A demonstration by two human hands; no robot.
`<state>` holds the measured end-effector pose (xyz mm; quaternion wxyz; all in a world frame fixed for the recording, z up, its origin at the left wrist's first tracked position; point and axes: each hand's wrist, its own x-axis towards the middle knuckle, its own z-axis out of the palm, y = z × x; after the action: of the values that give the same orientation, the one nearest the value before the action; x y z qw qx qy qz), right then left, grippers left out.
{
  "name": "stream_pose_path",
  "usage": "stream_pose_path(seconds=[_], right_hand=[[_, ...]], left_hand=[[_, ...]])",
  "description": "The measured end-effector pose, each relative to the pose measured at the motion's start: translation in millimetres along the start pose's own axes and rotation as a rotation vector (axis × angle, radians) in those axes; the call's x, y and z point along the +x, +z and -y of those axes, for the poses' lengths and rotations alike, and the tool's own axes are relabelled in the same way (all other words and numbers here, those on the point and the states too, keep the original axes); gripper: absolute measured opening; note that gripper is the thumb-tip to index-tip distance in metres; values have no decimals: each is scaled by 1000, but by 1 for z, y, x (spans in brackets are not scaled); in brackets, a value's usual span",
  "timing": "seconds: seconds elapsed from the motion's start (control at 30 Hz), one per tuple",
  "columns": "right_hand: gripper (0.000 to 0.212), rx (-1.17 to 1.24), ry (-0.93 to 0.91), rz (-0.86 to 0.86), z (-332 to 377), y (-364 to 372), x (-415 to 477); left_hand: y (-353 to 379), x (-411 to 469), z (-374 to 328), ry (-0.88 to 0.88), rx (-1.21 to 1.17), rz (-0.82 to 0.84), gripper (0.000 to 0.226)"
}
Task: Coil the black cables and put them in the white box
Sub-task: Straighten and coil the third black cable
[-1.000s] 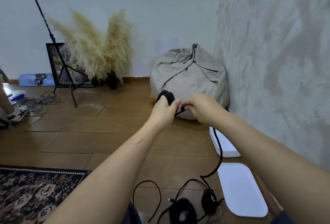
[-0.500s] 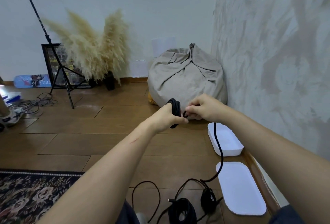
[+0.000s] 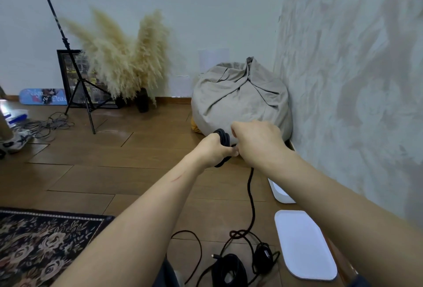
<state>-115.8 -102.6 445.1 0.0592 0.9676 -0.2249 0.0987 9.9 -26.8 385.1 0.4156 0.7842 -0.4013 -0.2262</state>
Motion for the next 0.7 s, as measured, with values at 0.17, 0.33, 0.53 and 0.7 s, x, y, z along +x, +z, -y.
stream_pose_path(seconds=[0.17, 0.33, 0.53, 0.7], right_hand=[[17, 61, 11, 58, -3, 6, 0], [12, 188, -48, -31, -15, 23, 6], [14, 354, -217, 114, -27, 22, 0], [19, 499, -216, 163, -36, 19, 3]], left_hand=[[-7, 0, 5, -30, 55, 26, 44], [-17, -3, 7, -49, 41, 137, 43], [-31, -20, -4, -24, -104, 280, 20], [-32, -24, -6, -6, -203, 308, 35]])
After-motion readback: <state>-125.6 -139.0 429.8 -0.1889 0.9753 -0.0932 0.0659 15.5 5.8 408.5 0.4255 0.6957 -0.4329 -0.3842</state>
